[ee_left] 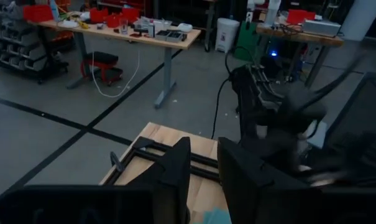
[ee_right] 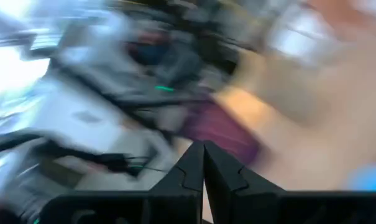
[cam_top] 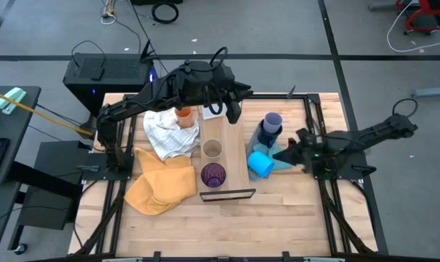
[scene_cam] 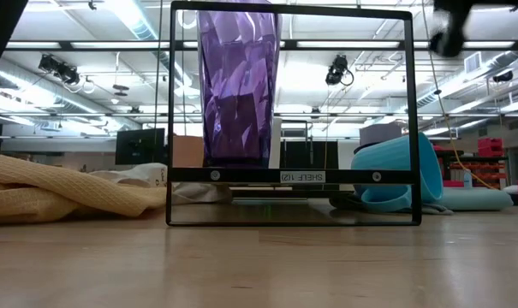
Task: Stack small to large cups/mugs on shelf
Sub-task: Put the blue mug on the shelf
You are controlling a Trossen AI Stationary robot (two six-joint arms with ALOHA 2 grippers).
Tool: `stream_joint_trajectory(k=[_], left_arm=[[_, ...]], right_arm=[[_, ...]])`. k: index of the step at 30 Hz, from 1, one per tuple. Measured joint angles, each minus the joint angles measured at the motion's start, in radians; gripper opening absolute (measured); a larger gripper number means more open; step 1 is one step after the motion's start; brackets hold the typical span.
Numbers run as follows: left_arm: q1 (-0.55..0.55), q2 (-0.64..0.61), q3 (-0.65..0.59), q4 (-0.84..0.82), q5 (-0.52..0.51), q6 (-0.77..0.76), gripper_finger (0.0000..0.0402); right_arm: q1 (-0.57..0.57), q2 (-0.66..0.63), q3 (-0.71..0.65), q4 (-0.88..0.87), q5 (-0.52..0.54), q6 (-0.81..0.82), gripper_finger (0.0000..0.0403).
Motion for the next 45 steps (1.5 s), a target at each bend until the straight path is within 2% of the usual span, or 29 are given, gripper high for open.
stream_joint_trajectory(k=[2,4,10,12,16,21,25,32,38,45], left_arm=[[0.005,-0.002,0.000,-0.001,0.000,0.004,0.0091],[0.010,-0.004,0.000,-0.001,0.001,0.004,0.0090],[0.025,-0.004,0.000,-0.021,0.001,0.004,0.0082],[0.028,-0.004,0.000,-0.037,0.001,-0.002,0.0080],[0.028,-0.004,0.000,-0.042,0.001,-0.008,0.0082],[0.028,-0.004,0.000,-0.043,0.001,-0.008,0.0083],[0.028,-0.004,0.000,-0.044,0.001,-0.008,0.0078],[0.028,-0.004,0.000,-0.043,0.001,-0.008,0.0074],[0.028,-0.004,0.000,-0.043,0.001,-0.007,0.0077],[0.028,-0.004,0.000,-0.044,0.001,-0.006,0.0069]], right_arm=[[0.037,-0.002,0.005,0.143,-0.012,-0.129,0.0015],[0.056,-0.001,0.041,0.116,-0.001,-0.233,0.0014],[0.084,0.097,0.299,-0.538,0.035,-0.493,0.0013],[0.084,0.151,0.397,-0.663,0.086,-0.573,0.0014],[0.083,0.289,0.562,-0.882,0.120,-0.755,0.0016],[0.083,0.455,0.617,-1.140,0.110,-0.889,0.0016],[0.083,0.531,0.561,-1.161,0.055,-0.921,0.0016],[0.083,0.586,0.486,-1.077,-0.025,-0.898,0.0029],[0.083,0.593,0.519,-1.081,-0.027,-0.795,0.0055],[0.083,0.555,0.583,-1.068,-0.034,-0.766,0.0053]])
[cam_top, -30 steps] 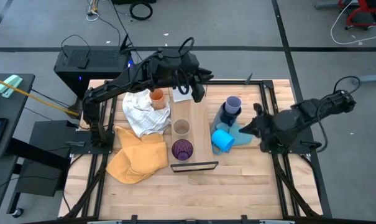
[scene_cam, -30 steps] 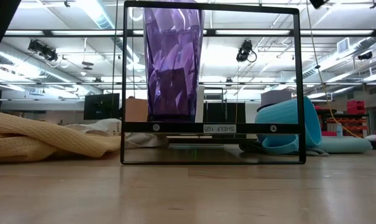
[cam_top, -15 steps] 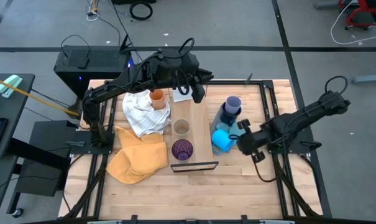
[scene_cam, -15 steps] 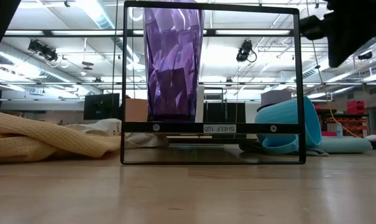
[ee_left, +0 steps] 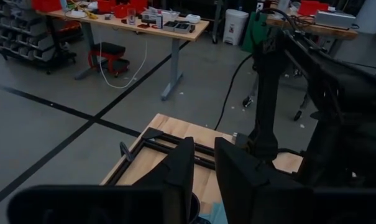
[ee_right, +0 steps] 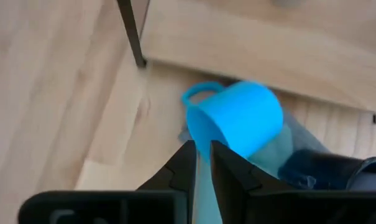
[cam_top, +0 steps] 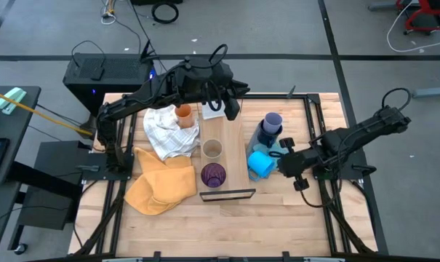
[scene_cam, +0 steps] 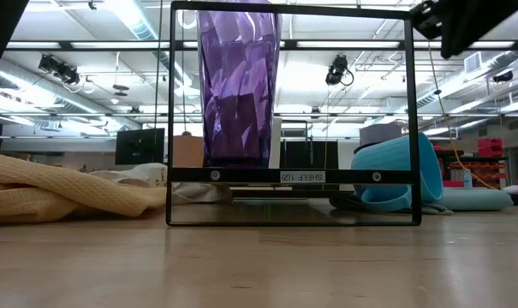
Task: Stack small to large cups/mugs on shelf
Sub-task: Put the blue mug on the shelf
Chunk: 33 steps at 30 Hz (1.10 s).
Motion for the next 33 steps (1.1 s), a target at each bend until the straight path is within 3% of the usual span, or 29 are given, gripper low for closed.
stream_joint_trajectory(k=[8,14,23,29,33], left_arm=[[0.000,0.000,0.000,0.000,0.000,0.002,0.0075],[0.000,0.000,0.000,0.000,0.000,0.002,0.0076],[0.000,0.000,0.000,0.000,0.000,0.002,0.0075],[0.000,0.000,0.000,0.000,0.000,0.019,0.0079],[0.000,0.000,0.000,0.000,0.000,0.025,0.0080]], right_arm=[[0.000,0.001,0.023,0.041,0.056,0.070,0.0038],[0.000,0.078,-0.017,0.038,0.011,-0.004,0.0044],[-0.003,0.149,-0.017,0.062,-0.003,0.090,0.0133],[-0.003,0.151,-0.017,0.073,0.054,0.150,0.0208],[-0.007,0.154,-0.018,0.074,0.095,0.153,0.0229]])
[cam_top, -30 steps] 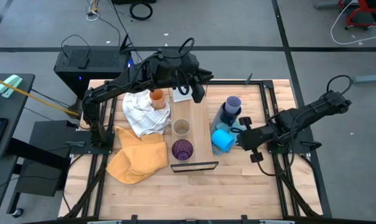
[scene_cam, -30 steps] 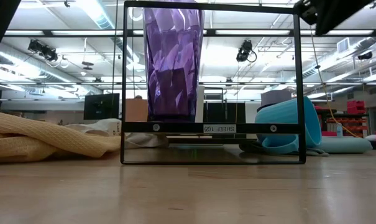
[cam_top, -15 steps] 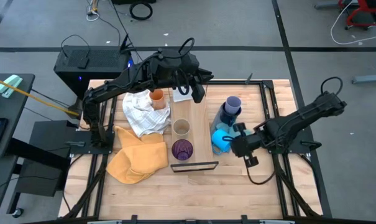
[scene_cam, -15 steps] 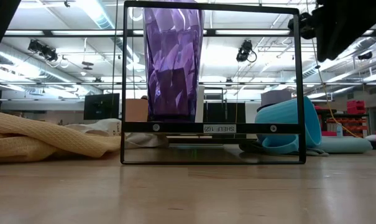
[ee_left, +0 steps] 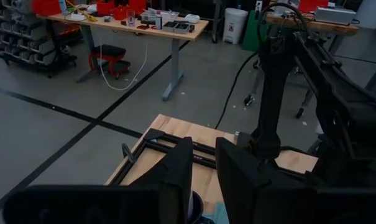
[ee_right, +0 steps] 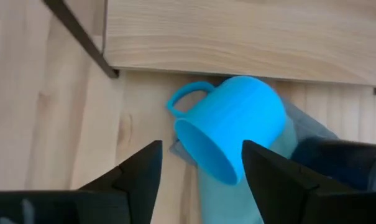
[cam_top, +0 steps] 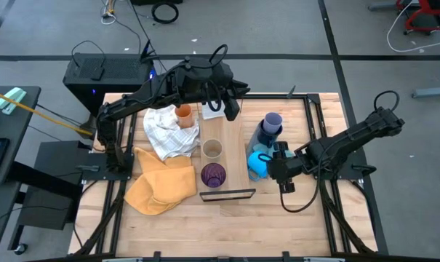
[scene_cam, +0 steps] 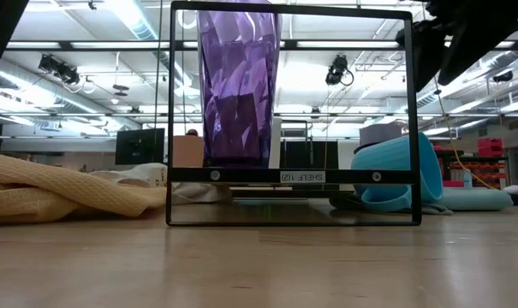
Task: Stack small to large cups/mugs on shelf
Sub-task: Put the blue mug on the shelf
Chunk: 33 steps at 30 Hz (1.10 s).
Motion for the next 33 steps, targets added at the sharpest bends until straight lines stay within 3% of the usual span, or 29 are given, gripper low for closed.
stream_joint_trajectory(k=[6,16,33], left_arm=[[0.000,0.000,0.000,0.000,0.000,0.002,0.0079],[0.000,0.000,0.000,0.000,0.000,0.011,0.0075],[0.000,0.000,0.000,0.000,0.000,0.030,0.0077]], right_arm=[[-0.033,0.039,0.000,0.002,0.016,-0.025,0.0220],[-0.026,0.069,-0.001,0.021,0.067,-0.336,0.0215],[-0.026,0.072,-0.001,0.010,0.070,-0.482,0.0215]])
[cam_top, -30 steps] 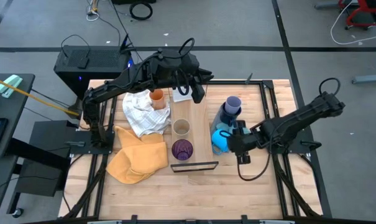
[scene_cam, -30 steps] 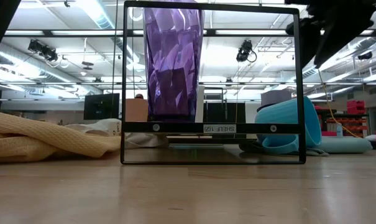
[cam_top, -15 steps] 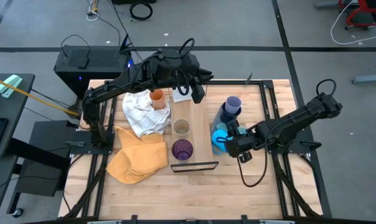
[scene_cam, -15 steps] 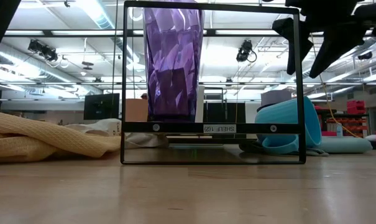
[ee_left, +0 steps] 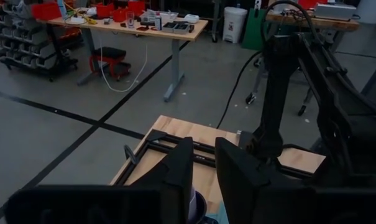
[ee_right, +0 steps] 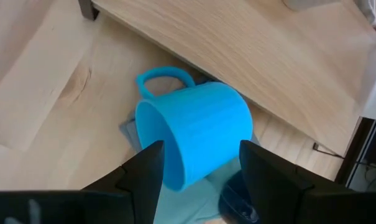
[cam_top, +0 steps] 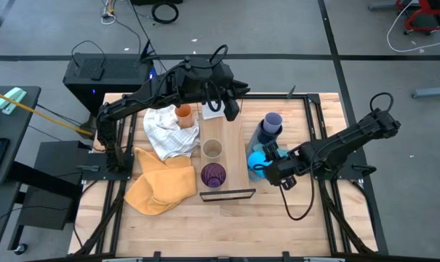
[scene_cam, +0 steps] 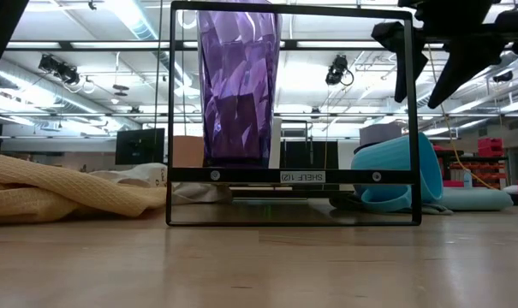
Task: Stack small to large cups/mugs on shelf
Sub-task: Put the blue mug on the shelf
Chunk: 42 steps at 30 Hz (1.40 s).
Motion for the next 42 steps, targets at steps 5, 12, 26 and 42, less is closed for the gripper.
stream_joint_trajectory(k=[5,12,26,42], left_arm=[[0.000,0.000,0.000,0.001,0.000,0.007,0.0083],[-0.001,0.000,0.000,0.004,0.000,0.033,0.0080],[-0.004,0.000,0.000,0.007,0.000,0.060,0.0086],[-0.003,0.000,0.000,0.008,0.000,0.055,0.0084]], right_arm=[[0.000,0.029,0.000,0.003,0.002,-0.007,0.0215],[0.000,0.081,0.000,0.005,0.003,-0.059,0.0215],[-0.047,0.143,0.000,0.019,0.053,-0.102,0.0208],[-0.114,0.137,0.000,0.036,0.074,-0.119,0.0189]])
